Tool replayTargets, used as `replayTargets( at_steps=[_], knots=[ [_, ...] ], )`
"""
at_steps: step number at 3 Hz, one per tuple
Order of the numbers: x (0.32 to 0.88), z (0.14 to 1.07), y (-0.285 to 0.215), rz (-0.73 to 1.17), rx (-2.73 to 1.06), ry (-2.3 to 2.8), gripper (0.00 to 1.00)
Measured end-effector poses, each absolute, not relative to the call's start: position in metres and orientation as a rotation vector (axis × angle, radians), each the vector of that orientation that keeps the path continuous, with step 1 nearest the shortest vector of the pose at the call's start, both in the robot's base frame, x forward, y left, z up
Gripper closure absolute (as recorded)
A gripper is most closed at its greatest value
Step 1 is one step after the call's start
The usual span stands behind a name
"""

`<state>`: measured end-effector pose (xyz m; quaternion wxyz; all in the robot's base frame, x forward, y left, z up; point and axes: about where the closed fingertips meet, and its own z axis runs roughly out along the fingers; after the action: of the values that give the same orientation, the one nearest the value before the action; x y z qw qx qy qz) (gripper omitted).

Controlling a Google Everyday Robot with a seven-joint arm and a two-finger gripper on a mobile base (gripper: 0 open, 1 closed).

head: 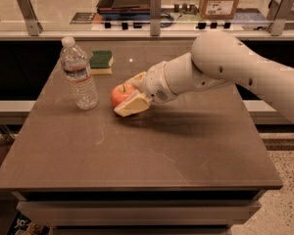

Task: Move apple near water bottle

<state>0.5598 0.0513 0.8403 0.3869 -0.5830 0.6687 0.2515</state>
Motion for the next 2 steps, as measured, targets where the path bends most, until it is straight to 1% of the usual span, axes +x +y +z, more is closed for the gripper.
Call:
replayTargets(
  at_steps=[1,2],
  knots=[
    [0.5590,0.8411,0.0522,0.640,-1.487,1.702,0.82],
    [0.5582,0.8411,0.0542,0.642,-1.490,1.700,0.57]
  ],
)
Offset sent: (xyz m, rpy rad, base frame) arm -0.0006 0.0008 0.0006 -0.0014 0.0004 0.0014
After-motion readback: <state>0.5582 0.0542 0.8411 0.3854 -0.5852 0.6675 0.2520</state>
